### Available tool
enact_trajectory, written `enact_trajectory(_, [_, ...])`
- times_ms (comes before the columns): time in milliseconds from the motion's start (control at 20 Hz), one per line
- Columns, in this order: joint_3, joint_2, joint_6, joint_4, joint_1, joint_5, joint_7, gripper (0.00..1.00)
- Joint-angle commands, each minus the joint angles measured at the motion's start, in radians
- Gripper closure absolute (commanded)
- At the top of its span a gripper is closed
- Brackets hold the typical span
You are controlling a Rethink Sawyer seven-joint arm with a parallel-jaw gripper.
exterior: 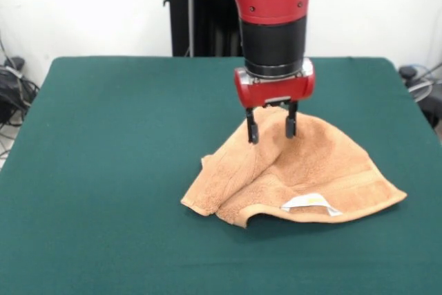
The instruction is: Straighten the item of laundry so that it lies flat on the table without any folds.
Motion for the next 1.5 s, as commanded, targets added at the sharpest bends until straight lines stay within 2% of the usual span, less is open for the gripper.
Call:
enact_trajectory(50, [0.017, 0.012, -0.034, 0.122, -0.053, -0.018, 0.075, 0.00])
enact_trajectory(350, [0.043, 0.063, -0.088, 0.130, -0.092, -0.017, 0.082, 0.00])
enact_trajectory(850, [0.084, 0.153, -0.059, 0.070, -0.137, -0.018, 0.030, 0.00])
enact_trajectory(1000, [0.064, 0.111, -0.065, 0.090, -0.116, -0.021, 0.060, 0.00])
enact_trajectory(1150, [-0.007, 0.057, -0.060, 0.088, -0.057, -0.043, 0.101, 0.00])
enact_trajectory(1300, [-0.011, 0.065, -0.060, 0.086, -0.057, -0.038, 0.099, 0.00])
enact_trajectory(1500, [-0.018, 0.035, -0.059, 0.109, -0.048, -0.035, 0.106, 0.00])
